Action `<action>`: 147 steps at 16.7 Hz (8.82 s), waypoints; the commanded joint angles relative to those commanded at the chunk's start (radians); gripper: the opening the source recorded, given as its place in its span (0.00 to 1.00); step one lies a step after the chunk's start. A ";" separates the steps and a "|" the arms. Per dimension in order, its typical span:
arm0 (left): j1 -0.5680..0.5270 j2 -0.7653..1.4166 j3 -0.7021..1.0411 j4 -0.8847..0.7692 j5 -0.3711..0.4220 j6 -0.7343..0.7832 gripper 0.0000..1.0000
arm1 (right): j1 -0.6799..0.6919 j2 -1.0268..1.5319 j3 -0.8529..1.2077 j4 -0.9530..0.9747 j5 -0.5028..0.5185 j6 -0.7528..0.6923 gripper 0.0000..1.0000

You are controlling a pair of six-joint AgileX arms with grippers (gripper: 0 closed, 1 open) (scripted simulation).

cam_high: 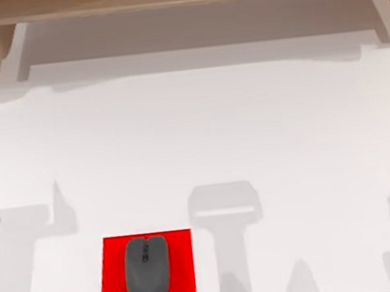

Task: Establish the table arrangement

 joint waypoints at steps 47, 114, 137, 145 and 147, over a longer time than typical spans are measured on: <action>-0.425 1.846 1.999 -0.128 -0.407 0.008 0.47 | 0.000 0.000 0.000 0.000 0.000 0.000 1.00; 0.588 1.685 0.719 0.656 0.587 1.738 0.00 | 0.000 0.000 0.000 0.000 0.000 0.000 1.00; 0.543 1.778 0.828 0.645 0.553 1.725 0.38 | 0.000 0.000 0.000 0.000 0.000 0.000 1.00; 0.543 1.778 0.828 0.645 0.553 1.725 0.98 | 0.000 0.000 0.000 0.000 0.000 0.000 1.00; 0.543 1.778 0.828 0.645 0.553 1.725 1.00 | 0.000 0.000 0.000 0.000 0.000 0.000 1.00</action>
